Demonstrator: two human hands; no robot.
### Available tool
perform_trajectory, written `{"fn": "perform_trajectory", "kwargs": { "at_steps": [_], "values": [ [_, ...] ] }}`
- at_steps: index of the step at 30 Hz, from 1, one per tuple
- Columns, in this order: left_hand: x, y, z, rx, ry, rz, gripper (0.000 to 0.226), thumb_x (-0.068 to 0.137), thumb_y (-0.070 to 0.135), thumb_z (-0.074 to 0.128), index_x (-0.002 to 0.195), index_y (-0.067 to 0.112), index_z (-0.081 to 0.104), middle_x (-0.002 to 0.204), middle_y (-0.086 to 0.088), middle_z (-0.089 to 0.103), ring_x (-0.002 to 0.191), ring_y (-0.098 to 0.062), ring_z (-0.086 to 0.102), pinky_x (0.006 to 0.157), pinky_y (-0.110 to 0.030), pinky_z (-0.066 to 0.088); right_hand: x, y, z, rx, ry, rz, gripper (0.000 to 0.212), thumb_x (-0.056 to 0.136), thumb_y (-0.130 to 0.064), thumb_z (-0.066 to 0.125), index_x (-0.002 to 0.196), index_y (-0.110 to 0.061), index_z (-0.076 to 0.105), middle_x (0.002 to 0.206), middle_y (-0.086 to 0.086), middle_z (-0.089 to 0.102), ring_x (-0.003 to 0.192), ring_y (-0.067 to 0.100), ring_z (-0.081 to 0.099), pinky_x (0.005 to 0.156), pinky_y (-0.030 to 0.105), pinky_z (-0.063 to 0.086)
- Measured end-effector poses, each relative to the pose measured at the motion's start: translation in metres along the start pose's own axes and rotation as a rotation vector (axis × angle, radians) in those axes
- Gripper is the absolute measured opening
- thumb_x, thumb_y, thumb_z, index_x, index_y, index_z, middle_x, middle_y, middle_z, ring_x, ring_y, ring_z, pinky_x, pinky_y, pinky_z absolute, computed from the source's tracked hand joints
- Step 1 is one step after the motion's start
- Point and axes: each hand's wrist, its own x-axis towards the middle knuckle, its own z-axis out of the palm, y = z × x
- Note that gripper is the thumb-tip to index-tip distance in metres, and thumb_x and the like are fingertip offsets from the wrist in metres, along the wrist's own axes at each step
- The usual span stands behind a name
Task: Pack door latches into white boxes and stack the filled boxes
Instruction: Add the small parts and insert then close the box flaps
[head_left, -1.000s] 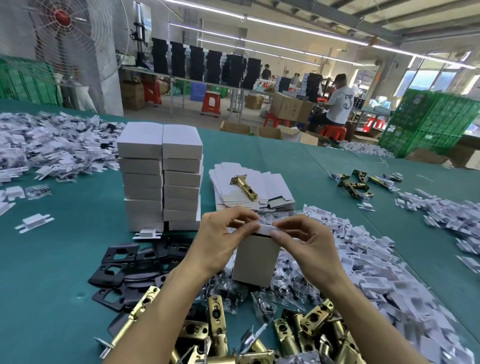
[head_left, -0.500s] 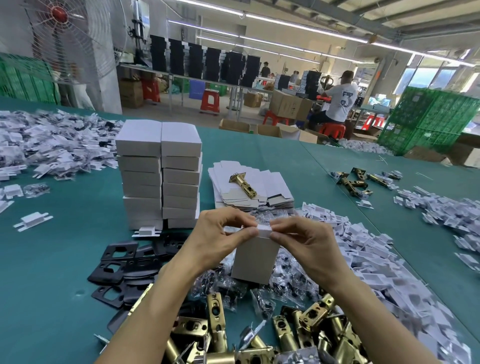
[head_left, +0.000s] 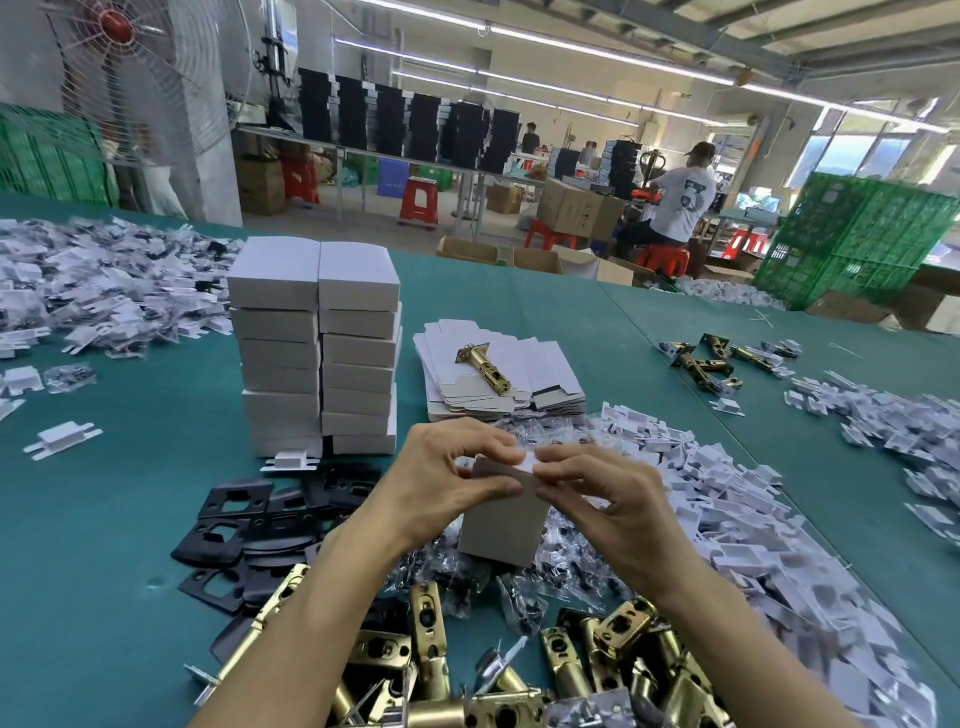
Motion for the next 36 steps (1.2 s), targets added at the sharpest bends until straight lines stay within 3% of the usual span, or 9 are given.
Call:
{"fn": "perform_trajectory", "kwargs": {
  "at_steps": [6, 9, 13, 18, 23, 28, 31, 33, 36],
  "values": [
    [0.001, -0.001, 0.0, -0.018, -0.016, 0.0, 0.014, 0.078, 0.006, 0.082, 0.091, 0.009, 0.08, 0.104, 0.008, 0.071, 0.101, -0.003, 0.067, 0.081, -0.018, 0.057, -0.005, 0.0, 0.011, 0.104, -0.065, 0.134, 0.036, 0.088, -0.013, 0.071, 0.115, -0.037, 0.068, 0.127, -0.015, 0.056, 0.108, 0.002, 0.063, 0.082, 0.015, 0.054],
    [0.001, -0.002, 0.001, 0.032, 0.002, 0.025, 0.011, 0.082, 0.01, 0.079, 0.093, 0.009, 0.08, 0.104, 0.009, 0.07, 0.102, -0.002, 0.066, 0.083, -0.018, 0.056, -0.005, -0.001, 0.013, 0.175, -0.059, 0.217, 0.036, 0.088, -0.015, 0.071, 0.113, -0.041, 0.067, 0.126, -0.021, 0.056, 0.103, 0.004, 0.065, 0.08, 0.021, 0.057],
    [0.001, -0.001, 0.004, 0.062, 0.022, 0.033, 0.011, 0.083, 0.014, 0.079, 0.093, 0.011, 0.081, 0.105, 0.009, 0.069, 0.104, 0.0, 0.064, 0.085, -0.024, 0.058, -0.002, -0.004, 0.013, 0.238, -0.024, 0.291, 0.029, 0.087, -0.011, 0.073, 0.101, -0.037, 0.072, 0.118, -0.021, 0.062, 0.099, 0.009, 0.068, 0.079, 0.033, 0.061],
    [-0.001, -0.001, 0.006, 0.055, 0.045, -0.029, 0.008, 0.082, 0.017, 0.081, 0.09, 0.02, 0.079, 0.107, 0.014, 0.067, 0.103, 0.003, 0.063, 0.085, -0.023, 0.058, 0.001, -0.009, 0.012, 0.31, 0.01, 0.319, 0.031, 0.084, -0.001, 0.073, 0.094, -0.03, 0.076, 0.109, -0.018, 0.068, 0.098, 0.014, 0.07, 0.079, 0.031, 0.06],
    [0.002, 0.009, -0.002, 0.024, 0.026, -0.236, 0.046, 0.082, 0.039, 0.079, 0.119, 0.045, 0.052, 0.122, 0.018, 0.059, 0.101, 0.0, 0.064, 0.08, -0.029, 0.06, 0.011, -0.015, 0.004, 0.57, 0.191, 0.496, 0.024, 0.084, -0.002, 0.07, 0.102, -0.018, 0.071, 0.103, 0.0, 0.074, 0.09, 0.025, 0.074, 0.068, 0.039, 0.062],
    [0.004, 0.033, 0.001, -0.171, 0.07, -0.395, 0.043, 0.091, 0.051, 0.063, 0.126, 0.04, 0.041, 0.112, -0.004, 0.06, 0.072, -0.012, 0.072, 0.051, -0.029, 0.059, 0.033, -0.027, -0.009, 0.929, 0.428, 0.721, 0.03, 0.079, -0.014, 0.071, 0.108, -0.012, 0.067, 0.101, 0.013, 0.071, 0.081, 0.029, 0.073, 0.063, 0.038, 0.06],
    [0.006, 0.05, 0.011, -0.354, 0.188, -0.352, 0.041, 0.096, 0.04, 0.062, 0.12, 0.046, 0.03, 0.103, -0.014, 0.06, 0.052, -0.029, 0.066, 0.043, -0.032, 0.053, 0.044, -0.036, -0.007, 1.041, 0.424, 0.776, 0.02, 0.089, -0.008, 0.067, 0.108, -0.012, 0.067, 0.102, 0.016, 0.071, 0.079, 0.031, 0.073, 0.063, 0.038, 0.06],
    [0.006, 0.056, 0.016, -0.318, 0.291, -0.275, 0.049, 0.095, 0.035, 0.065, 0.118, 0.049, 0.024, 0.099, -0.014, 0.06, 0.045, -0.027, 0.06, 0.042, -0.03, 0.051, 0.054, -0.042, -0.004, 1.092, 0.421, 0.777, 0.02, 0.091, -0.007, 0.066, 0.11, -0.011, 0.067, 0.101, 0.017, 0.07, 0.076, 0.029, 0.073, 0.064, 0.038, 0.06],
    [0.01, 0.059, 0.017, -0.239, 0.413, -0.182, 0.048, 0.096, 0.028, 0.063, 0.115, 0.04, 0.022, 0.11, -0.011, 0.058, 0.061, -0.021, 0.057, 0.047, -0.028, 0.045, 0.074, -0.051, -0.002, 1.076, 0.392, 0.751, 0.019, 0.094, -0.01, 0.063, 0.112, -0.014, 0.066, 0.11, 0.017, 0.068, 0.072, 0.024, 0.071, 0.063, 0.033, 0.06]
  ]
}}
